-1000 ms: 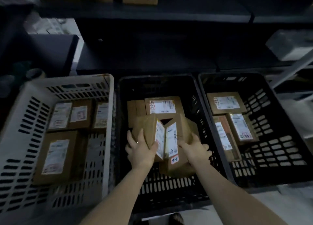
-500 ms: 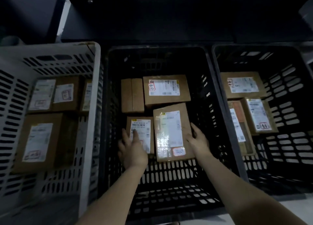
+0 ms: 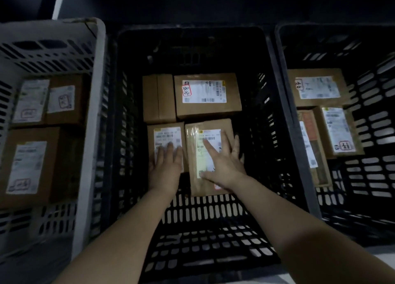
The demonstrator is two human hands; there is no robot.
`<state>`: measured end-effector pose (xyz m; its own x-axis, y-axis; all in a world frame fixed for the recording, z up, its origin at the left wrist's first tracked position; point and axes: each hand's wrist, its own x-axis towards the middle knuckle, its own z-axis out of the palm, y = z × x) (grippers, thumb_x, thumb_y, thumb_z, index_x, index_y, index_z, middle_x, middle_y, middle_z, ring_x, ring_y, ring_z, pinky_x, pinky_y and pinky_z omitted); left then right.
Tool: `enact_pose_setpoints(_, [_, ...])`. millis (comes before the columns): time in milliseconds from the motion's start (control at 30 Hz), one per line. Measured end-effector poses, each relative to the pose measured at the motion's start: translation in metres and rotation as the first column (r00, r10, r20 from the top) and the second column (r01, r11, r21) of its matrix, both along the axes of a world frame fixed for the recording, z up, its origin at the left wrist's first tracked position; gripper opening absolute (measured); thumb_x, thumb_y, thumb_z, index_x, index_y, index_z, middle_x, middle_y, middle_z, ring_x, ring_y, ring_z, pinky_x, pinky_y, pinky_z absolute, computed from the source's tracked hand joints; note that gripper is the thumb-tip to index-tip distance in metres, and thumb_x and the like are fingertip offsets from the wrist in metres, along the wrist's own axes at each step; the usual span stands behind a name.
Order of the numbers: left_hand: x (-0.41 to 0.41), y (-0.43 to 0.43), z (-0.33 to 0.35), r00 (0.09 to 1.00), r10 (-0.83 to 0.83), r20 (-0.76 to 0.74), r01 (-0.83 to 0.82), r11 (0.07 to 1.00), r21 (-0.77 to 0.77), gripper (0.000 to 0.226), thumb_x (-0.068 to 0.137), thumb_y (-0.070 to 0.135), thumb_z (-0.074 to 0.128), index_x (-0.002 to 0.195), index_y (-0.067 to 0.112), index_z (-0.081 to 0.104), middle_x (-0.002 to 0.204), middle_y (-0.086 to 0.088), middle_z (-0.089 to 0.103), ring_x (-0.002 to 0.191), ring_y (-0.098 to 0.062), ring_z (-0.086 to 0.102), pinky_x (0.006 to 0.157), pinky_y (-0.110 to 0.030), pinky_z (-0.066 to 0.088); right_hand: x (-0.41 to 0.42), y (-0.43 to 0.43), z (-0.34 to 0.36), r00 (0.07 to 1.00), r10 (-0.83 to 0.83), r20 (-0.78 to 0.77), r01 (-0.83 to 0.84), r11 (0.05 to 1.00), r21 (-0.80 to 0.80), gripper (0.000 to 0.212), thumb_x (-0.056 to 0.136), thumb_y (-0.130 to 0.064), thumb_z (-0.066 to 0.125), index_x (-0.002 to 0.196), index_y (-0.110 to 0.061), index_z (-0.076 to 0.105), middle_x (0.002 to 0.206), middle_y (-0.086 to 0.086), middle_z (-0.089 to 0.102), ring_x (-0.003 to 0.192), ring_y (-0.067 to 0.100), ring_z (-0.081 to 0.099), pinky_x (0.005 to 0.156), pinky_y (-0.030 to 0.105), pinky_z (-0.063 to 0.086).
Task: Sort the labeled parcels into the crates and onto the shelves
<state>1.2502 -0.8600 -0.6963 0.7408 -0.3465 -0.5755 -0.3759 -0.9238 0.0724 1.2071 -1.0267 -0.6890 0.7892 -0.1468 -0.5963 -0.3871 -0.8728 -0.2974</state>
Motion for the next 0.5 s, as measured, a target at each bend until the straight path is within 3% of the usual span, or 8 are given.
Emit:
enact_pose_setpoints(167, [0.014, -0.005, 0.002, 0.998, -0.014, -0.065, 0.013, 1.0, -0.024, 0.083, 0.093, 0.012, 0.051, 0.151, 0.025, -0.007, 0.156, -0.005, -0.023, 0.144, -0.03, -0.017, 0.116, -0.056, 0.004, 0.021, -0.021, -0.003, 0.996, 0.054, -0.067, -0.054, 0.999, 0.004, 0.099, 0.084, -0.045, 0.068, 0.149, -0.047, -0.007, 0.15, 0.0, -0.042, 0.135, 0.036, -0.04, 0.116, 0.057, -0.005])
enact_pose_setpoints(233, [0.012, -0.006, 0.003, 0.997, 0.003, -0.083, -0.007, 0.999, -0.048, 0.083, 0.092, 0.022, 0.055, 0.151, 0.025, -0.004, 0.157, -0.005, -0.02, 0.144, -0.03, -0.016, 0.114, -0.058, 0.004, 0.025, -0.021, -0.004, 0.995, 0.055, -0.079, -0.054, 0.998, 0.013, 0.099, 0.085, -0.043, 0.068, 0.149, -0.046, -0.007, 0.149, 0.0, -0.044, 0.134, 0.036, -0.041, 0.116, 0.055, -0.006])
enact_pose_setpoints(333, [0.012, -0.01, 0.006, 0.996, -0.066, -0.058, 0.064, 0.997, -0.049, 0.083, 0.09, 0.042, 0.053, 0.151, 0.023, 0.0, 0.158, -0.005, -0.011, 0.145, -0.027, -0.008, 0.114, -0.056, 0.007, 0.03, -0.021, -0.003, 0.995, 0.067, -0.076, -0.064, 0.997, 0.036, 0.098, 0.086, -0.039, 0.069, 0.15, -0.045, -0.006, 0.149, 0.0, -0.044, 0.133, 0.037, -0.042, 0.117, 0.055, -0.005])
enact_pose_setpoints(500, [0.013, -0.02, 0.013, 0.999, -0.05, -0.022, 0.046, 0.99, -0.132, 0.074, 0.091, 0.034, 0.052, 0.15, 0.019, 0.01, 0.156, -0.006, 0.011, 0.142, -0.025, 0.013, 0.113, -0.046, 0.02, 0.035, -0.017, 0.002, 0.995, 0.043, -0.094, -0.041, 0.999, 0.021, 0.097, 0.086, -0.034, 0.069, 0.152, -0.042, -0.002, 0.153, 0.0, -0.038, 0.136, 0.039, -0.037, 0.115, 0.058, 0.002])
